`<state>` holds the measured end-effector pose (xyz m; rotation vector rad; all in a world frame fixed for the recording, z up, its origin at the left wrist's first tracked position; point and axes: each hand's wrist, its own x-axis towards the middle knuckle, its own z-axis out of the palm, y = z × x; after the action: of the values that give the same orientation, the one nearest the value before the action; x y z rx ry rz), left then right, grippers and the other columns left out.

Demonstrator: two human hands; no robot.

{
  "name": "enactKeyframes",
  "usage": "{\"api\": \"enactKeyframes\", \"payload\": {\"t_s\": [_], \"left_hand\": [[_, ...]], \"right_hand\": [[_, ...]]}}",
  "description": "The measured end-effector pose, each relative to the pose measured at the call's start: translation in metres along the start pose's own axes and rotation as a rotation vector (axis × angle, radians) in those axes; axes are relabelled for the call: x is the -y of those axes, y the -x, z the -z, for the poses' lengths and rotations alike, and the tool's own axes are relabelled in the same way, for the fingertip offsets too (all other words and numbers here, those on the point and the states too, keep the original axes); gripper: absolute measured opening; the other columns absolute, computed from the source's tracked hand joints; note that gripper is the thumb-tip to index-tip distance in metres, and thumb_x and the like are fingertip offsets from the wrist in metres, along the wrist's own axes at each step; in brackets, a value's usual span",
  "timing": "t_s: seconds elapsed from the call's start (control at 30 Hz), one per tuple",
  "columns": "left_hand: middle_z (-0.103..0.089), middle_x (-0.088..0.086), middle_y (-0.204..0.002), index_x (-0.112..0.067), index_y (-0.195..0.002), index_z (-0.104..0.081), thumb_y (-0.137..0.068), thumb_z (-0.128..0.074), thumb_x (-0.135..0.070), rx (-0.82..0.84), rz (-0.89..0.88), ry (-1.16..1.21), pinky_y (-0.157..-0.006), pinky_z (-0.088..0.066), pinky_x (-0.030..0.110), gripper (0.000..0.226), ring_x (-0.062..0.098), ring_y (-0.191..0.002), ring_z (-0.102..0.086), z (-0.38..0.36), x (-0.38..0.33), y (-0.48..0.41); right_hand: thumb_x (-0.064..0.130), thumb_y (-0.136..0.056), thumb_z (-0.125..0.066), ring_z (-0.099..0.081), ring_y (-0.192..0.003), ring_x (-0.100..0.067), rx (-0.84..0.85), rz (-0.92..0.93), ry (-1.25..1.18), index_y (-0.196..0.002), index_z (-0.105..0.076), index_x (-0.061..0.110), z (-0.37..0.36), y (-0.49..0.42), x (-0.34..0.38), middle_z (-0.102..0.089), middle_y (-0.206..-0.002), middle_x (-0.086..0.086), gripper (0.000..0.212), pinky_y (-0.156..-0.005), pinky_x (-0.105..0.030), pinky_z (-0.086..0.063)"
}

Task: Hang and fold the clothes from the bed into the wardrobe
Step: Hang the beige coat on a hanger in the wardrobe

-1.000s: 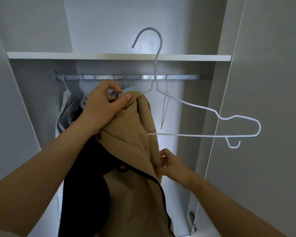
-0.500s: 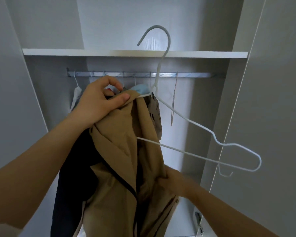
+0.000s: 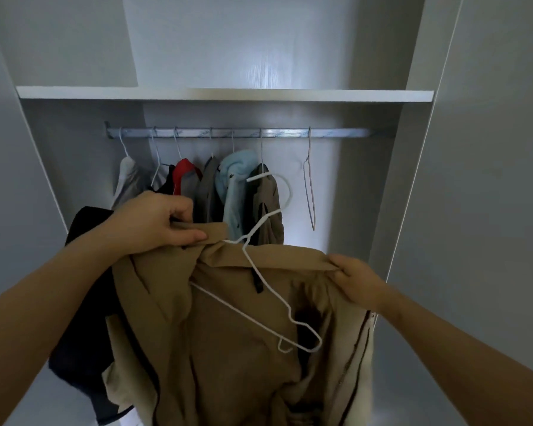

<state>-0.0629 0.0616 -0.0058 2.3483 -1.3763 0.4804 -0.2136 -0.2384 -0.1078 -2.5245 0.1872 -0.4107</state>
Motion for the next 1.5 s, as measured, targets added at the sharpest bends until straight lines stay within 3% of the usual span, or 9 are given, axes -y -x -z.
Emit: {"api": "enactKeyframes", "payload": {"t_s": [0.1, 0.27, 0.53, 0.63, 0.73, 0.93, 1.27, 1.33, 1.5], "left_hand": [[-0.057, -0.003, -0.060, -0.027, -0.065, -0.049, -0.076, -0.073, -0.035, -0.125, 0.070, -0.148, -0.052, -0.042, 0.029, 0.028, 0.015, -0.054, -0.052, -0.012, -0.002, 0.003], [-0.057, 0.006, -0.057, -0.015, -0.080, -0.059, -0.078, -0.068, -0.041, -0.424, 0.260, -0.233, -0.045, -0.037, 0.025, 0.028, 0.023, -0.049, -0.050, -0.038, -0.023, 0.005], [-0.063, -0.015, -0.077, -0.026, -0.086, -0.068, -0.077, -0.070, -0.039, -0.539, 0.323, 0.156, -0.064, -0.047, 0.023, 0.016, 0.006, -0.074, -0.060, -0.071, -0.060, 0.010], [-0.063, -0.025, -0.073, -0.038, -0.074, -0.063, -0.076, -0.073, -0.032, -0.535, 0.330, 0.401, -0.068, -0.045, 0.007, 0.012, -0.004, -0.076, -0.060, -0.070, -0.053, 0.017], [-0.064, -0.033, -0.076, -0.044, -0.073, -0.061, -0.076, -0.073, -0.022, -0.551, 0.260, 0.500, -0.069, -0.043, 0.001, 0.025, -0.012, -0.077, -0.059, -0.066, -0.048, 0.019], [-0.066, -0.023, -0.077, -0.041, -0.077, -0.060, -0.080, -0.069, -0.012, -0.503, 0.136, 0.506, -0.073, -0.042, 0.001, 0.030, -0.011, -0.081, -0.059, -0.068, -0.051, 0.012], [-0.051, -0.017, -0.074, -0.016, -0.085, -0.060, -0.088, -0.060, -0.017, -0.608, 0.181, 0.180, -0.060, -0.036, 0.008, 0.003, -0.004, -0.066, -0.049, -0.032, -0.048, 0.006], [-0.052, -0.018, -0.072, -0.026, -0.079, -0.057, -0.084, -0.064, -0.021, -0.488, 0.060, 0.242, -0.061, -0.044, 0.008, 0.010, -0.003, -0.071, -0.056, -0.031, -0.051, 0.016], [-0.070, -0.012, -0.081, -0.042, -0.082, -0.069, -0.086, -0.061, -0.036, 0.414, -0.036, 0.714, -0.069, -0.053, 0.015, 0.010, 0.002, -0.072, -0.066, -0.047, -0.048, 0.034]], "right_hand": [[0.012, -0.096, -0.044, -0.051, -0.075, -0.014, -0.010, -0.033, 0.023, -0.077, -0.053, 0.025, 0.009, -0.001, 0.006, -0.054, -0.074, 0.007, 0.025, -0.057, -0.011, -0.036], [0.026, -0.100, -0.036, -0.050, -0.069, -0.012, -0.125, -0.130, -0.183, -0.086, -0.054, 0.015, 0.014, -0.003, 0.043, -0.053, -0.074, 0.004, 0.025, -0.057, -0.019, -0.036], [0.032, -0.099, -0.040, -0.056, -0.073, -0.008, -0.076, -0.163, -0.579, -0.084, -0.058, 0.014, -0.003, 0.002, 0.108, -0.058, -0.077, 0.000, 0.030, -0.068, -0.020, -0.044], [0.040, -0.098, -0.039, -0.048, -0.062, 0.000, -0.285, 0.071, -0.200, -0.062, -0.051, 0.021, -0.002, 0.010, 0.095, -0.046, -0.061, 0.014, 0.042, -0.061, -0.018, -0.036], [0.039, -0.094, -0.045, -0.043, -0.085, -0.011, -0.605, 0.158, 0.223, -0.082, -0.062, 0.016, 0.003, 0.010, 0.072, -0.051, -0.085, 0.006, 0.031, -0.075, -0.028, -0.029], [0.045, -0.096, -0.031, -0.057, -0.069, -0.015, -0.193, 0.022, 0.198, -0.101, -0.042, 0.020, -0.005, 0.011, 0.045, -0.054, -0.077, 0.006, 0.028, -0.056, -0.023, -0.040], [0.054, -0.083, -0.058, -0.060, -0.077, -0.021, -0.353, -0.128, 0.164, -0.100, -0.035, 0.026, -0.010, 0.012, 0.035, -0.053, -0.079, 0.009, 0.040, -0.058, -0.028, -0.039], [0.053, -0.081, -0.060, -0.056, -0.075, -0.017, -0.388, -0.169, 0.101, -0.106, -0.037, 0.027, -0.011, 0.011, 0.033, -0.048, -0.076, 0.015, 0.042, -0.057, -0.028, -0.037], [0.054, -0.076, -0.065, -0.051, -0.065, -0.002, -0.363, -0.119, -0.030, -0.082, -0.045, 0.037, -0.009, 0.013, 0.026, -0.054, -0.069, 0.016, 0.027, -0.055, -0.022, -0.039]]}}
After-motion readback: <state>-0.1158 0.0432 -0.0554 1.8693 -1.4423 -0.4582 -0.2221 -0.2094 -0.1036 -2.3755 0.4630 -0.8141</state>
